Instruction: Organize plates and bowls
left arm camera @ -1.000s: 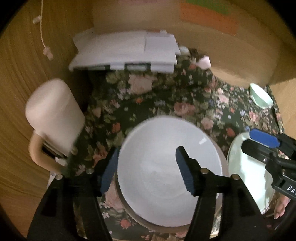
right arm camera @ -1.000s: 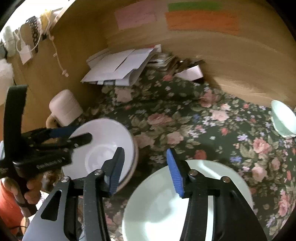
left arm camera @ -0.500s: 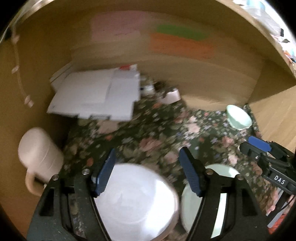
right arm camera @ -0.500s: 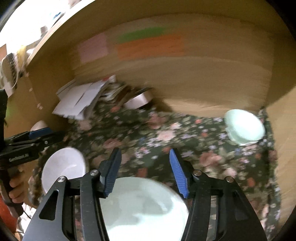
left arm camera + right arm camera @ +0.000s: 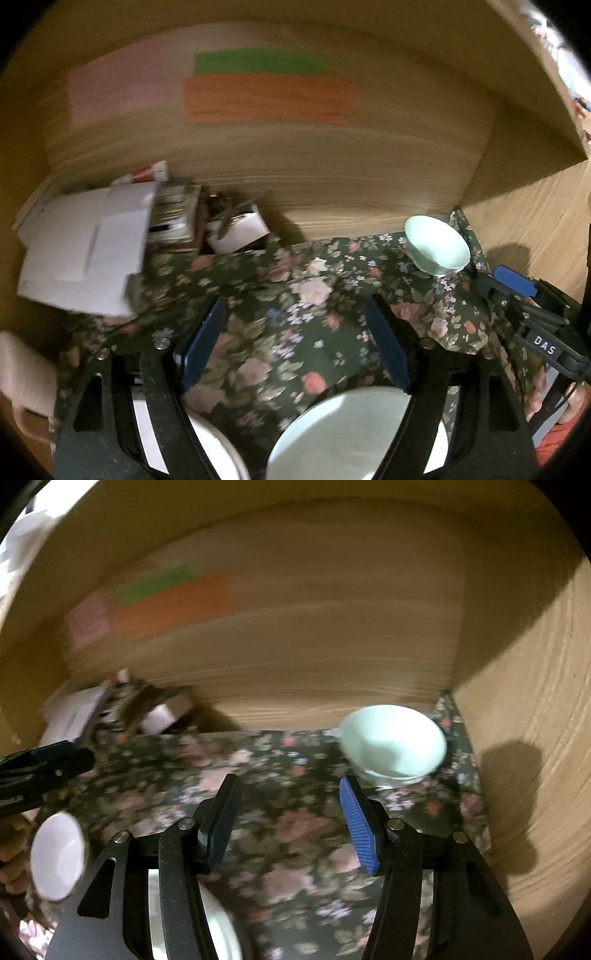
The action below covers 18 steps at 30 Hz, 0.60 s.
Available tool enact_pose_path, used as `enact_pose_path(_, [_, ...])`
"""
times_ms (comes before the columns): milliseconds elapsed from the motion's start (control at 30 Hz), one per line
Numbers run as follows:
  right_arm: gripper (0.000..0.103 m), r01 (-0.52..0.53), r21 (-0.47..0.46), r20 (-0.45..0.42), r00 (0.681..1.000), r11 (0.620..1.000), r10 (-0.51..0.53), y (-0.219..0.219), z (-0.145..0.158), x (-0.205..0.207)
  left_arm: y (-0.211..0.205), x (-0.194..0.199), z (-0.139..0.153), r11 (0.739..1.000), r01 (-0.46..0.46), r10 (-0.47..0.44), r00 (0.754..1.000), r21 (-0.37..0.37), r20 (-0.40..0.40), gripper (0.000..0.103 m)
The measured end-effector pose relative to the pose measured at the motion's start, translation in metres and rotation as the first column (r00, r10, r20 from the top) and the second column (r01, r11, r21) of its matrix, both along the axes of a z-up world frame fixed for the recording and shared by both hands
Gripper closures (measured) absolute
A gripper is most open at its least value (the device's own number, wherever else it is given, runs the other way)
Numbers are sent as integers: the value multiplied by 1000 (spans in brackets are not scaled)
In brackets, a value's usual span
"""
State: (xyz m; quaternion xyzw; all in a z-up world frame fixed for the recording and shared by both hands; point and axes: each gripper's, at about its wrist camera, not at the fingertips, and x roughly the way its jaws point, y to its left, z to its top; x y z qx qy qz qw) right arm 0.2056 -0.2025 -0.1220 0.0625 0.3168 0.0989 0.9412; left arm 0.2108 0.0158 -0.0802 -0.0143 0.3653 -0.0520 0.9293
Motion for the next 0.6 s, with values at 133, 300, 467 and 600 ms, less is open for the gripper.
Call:
enact_pose_path(133, [51, 55, -4, -38, 998, 998, -55, -22, -14, 22, -19, 25, -8, 999, 24, -24, 1000, 23, -16, 25])
enact_pose_path(300, [51, 131, -10, -93, 987, 991, -131, -48, -33, 50, -33, 58, -24, 999, 47, -46, 997, 24, -67, 25])
enact_pose_path(467, [51, 189, -4, -145, 972, 982, -187, -67, -53, 73, -43, 84, -37, 998, 53, -48, 993, 43, -104, 25])
enact_pose_path(600, [51, 237, 0, -185, 955, 971, -233, -80, -67, 90, -52, 98, -47, 995, 68, -59, 991, 72, -124, 25])
